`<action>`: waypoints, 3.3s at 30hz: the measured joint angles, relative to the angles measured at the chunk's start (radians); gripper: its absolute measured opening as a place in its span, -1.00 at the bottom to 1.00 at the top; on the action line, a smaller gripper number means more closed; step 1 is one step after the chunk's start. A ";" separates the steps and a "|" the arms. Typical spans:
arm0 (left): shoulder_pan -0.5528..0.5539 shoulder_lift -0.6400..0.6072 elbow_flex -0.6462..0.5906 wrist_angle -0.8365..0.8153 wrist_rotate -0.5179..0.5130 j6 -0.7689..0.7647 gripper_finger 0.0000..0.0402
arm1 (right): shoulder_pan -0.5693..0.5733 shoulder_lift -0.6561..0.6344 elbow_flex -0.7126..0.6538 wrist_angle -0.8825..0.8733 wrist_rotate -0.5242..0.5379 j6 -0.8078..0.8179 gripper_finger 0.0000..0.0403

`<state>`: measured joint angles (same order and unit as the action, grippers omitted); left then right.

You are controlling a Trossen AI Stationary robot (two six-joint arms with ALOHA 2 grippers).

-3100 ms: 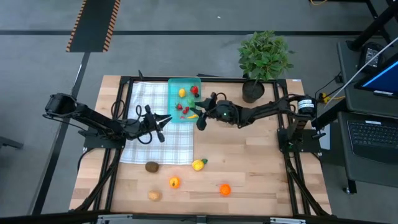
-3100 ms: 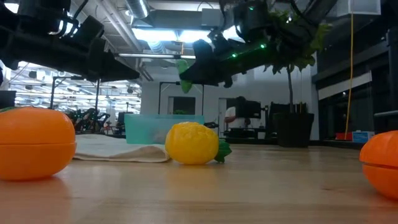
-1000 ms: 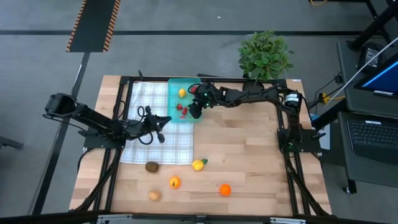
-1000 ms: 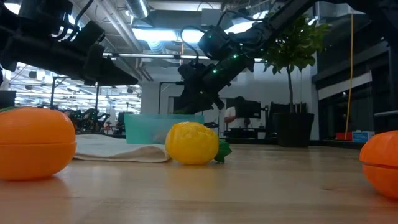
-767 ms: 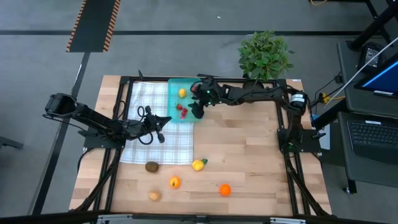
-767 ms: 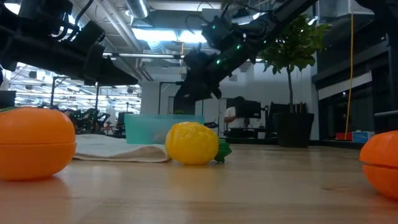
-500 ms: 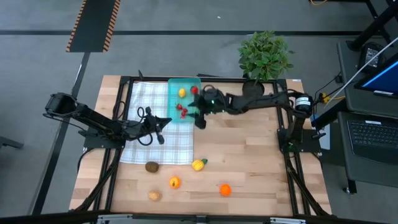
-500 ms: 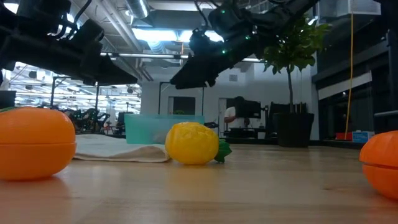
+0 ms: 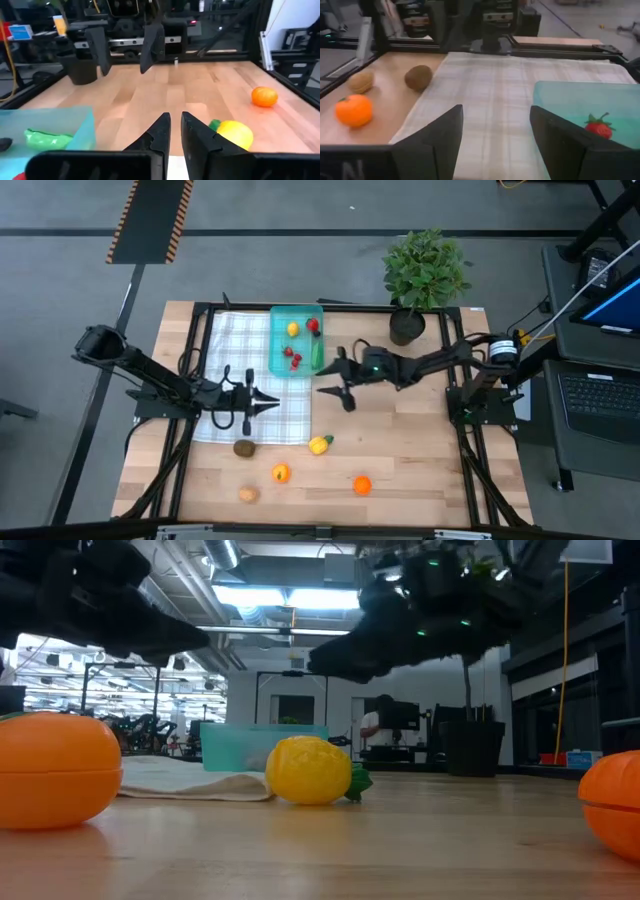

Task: Pick and placing Produce into tupperware
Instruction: Put the brown kiwi into the blue bin

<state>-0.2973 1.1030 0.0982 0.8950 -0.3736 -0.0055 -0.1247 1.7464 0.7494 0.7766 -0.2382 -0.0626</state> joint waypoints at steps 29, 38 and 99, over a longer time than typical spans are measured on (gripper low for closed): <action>-0.167 -0.001 0.037 0.010 0.015 -0.041 -0.86 | 0.080 -0.107 -0.336 0.412 0.000 0.001 0.15; -0.263 0.000 0.363 -0.838 -0.092 -0.245 -0.97 | 0.081 -0.107 -0.335 0.435 0.000 0.018 0.15; -0.579 0.434 0.981 -1.889 -0.026 -1.062 0.04 | 0.176 -0.107 -0.334 0.433 0.142 0.062 0.15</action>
<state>-0.8761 1.5372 1.0790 -0.9941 -0.3993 -1.0671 0.0517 1.6398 0.4152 1.2092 -0.0966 -0.0010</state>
